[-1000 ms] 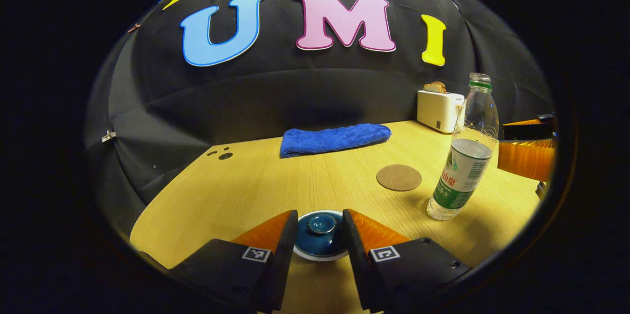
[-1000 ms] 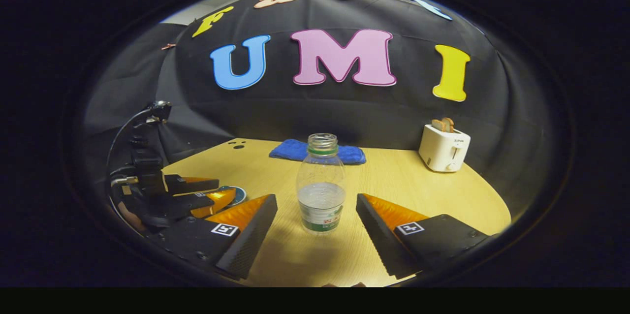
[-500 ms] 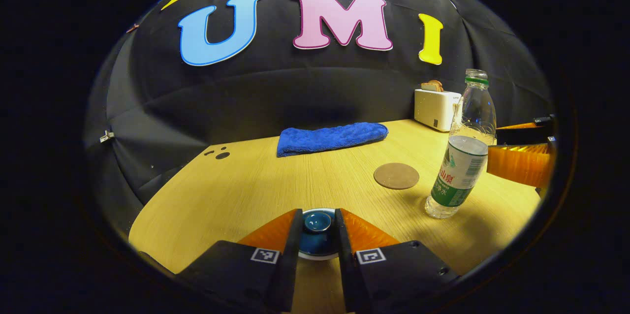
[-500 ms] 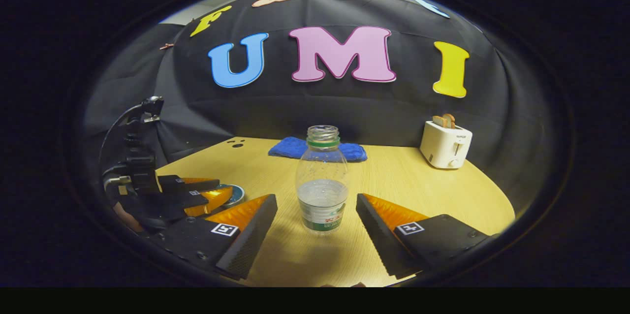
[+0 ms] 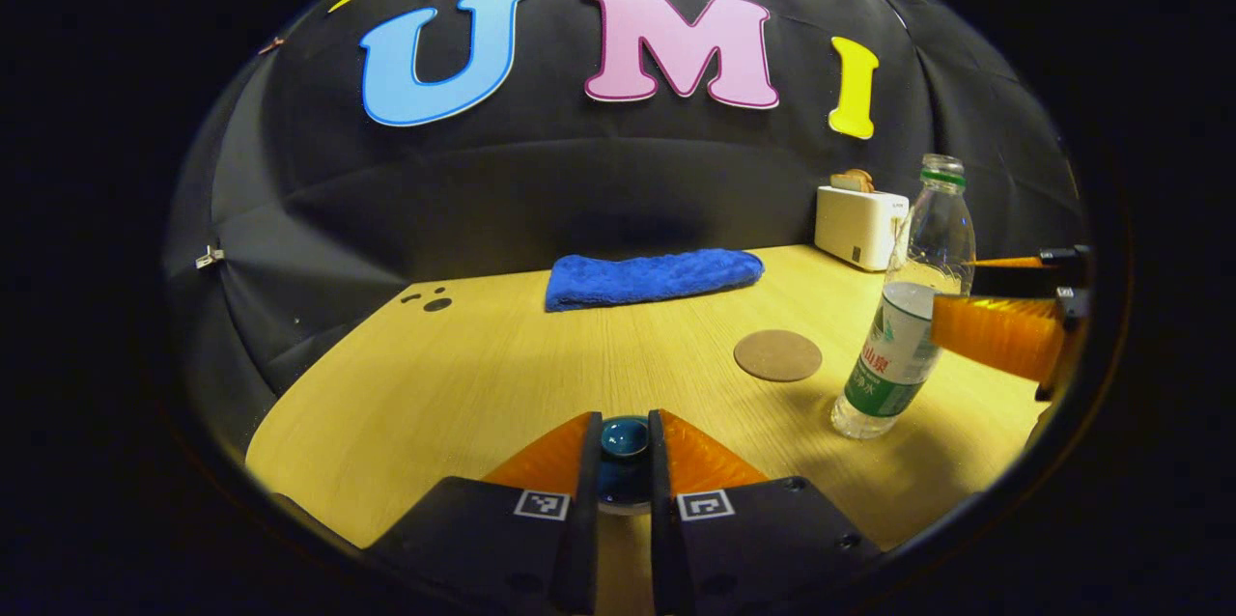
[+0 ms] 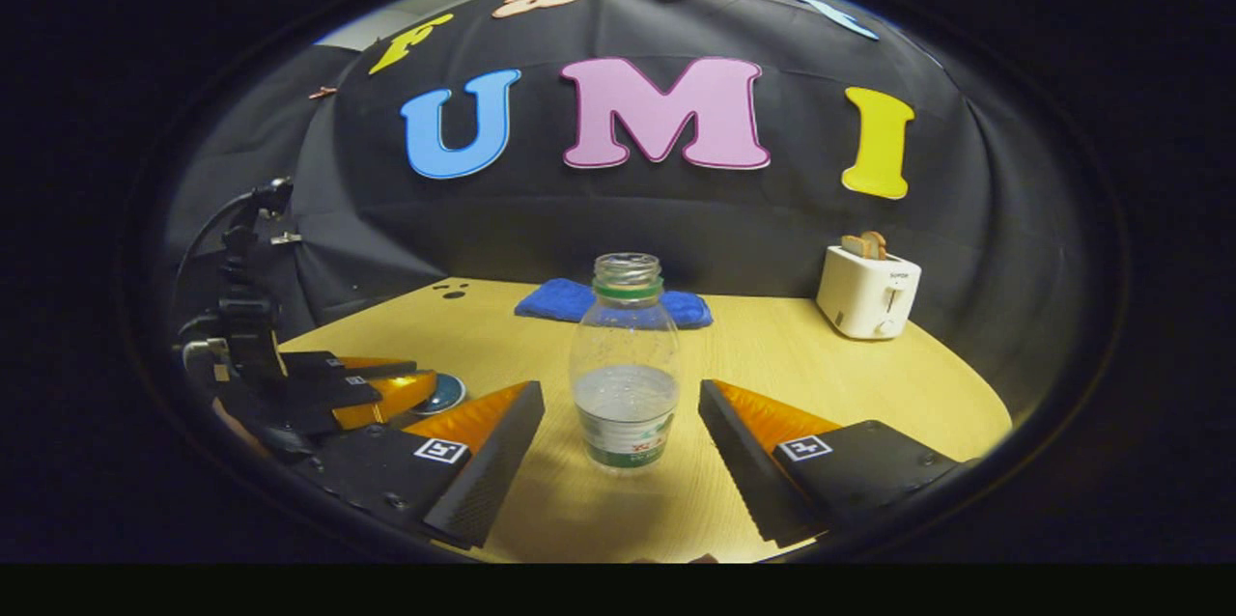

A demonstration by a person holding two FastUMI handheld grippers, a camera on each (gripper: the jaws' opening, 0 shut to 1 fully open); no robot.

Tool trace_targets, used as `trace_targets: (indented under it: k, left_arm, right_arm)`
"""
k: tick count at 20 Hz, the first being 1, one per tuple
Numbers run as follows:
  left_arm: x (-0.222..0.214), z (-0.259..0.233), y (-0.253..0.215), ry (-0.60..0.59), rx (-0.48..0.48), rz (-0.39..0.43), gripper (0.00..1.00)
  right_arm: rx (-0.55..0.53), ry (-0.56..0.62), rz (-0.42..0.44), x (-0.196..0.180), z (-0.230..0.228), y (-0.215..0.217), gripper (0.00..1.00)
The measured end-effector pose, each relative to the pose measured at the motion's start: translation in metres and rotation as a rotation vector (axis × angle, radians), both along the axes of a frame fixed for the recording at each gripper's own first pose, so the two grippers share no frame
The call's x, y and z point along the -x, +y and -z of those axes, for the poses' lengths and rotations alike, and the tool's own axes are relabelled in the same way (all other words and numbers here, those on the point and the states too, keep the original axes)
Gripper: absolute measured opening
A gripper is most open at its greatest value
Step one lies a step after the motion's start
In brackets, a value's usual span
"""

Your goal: Open the teacup lid with one hand, grasp the water bottle and pour water into the teacup with the other hand; after pouring, place the water bottle on the coaster and then close the teacup lid.

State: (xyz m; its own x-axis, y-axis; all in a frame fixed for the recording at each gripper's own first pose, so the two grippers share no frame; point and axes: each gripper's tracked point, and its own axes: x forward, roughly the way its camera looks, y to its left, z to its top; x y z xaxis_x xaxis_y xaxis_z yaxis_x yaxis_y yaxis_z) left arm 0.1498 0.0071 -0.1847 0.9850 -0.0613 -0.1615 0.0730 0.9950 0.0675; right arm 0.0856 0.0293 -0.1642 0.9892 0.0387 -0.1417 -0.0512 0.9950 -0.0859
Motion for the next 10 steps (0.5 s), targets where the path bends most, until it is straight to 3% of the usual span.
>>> trace_targets:
  k: [10]
  left_arm:
    - [0.011,-0.024,0.016,-0.025,0.016,-0.022,0.29]
  right_arm:
    - [-0.049,0.002,0.092,-0.029,0.017,-0.012,1.00]
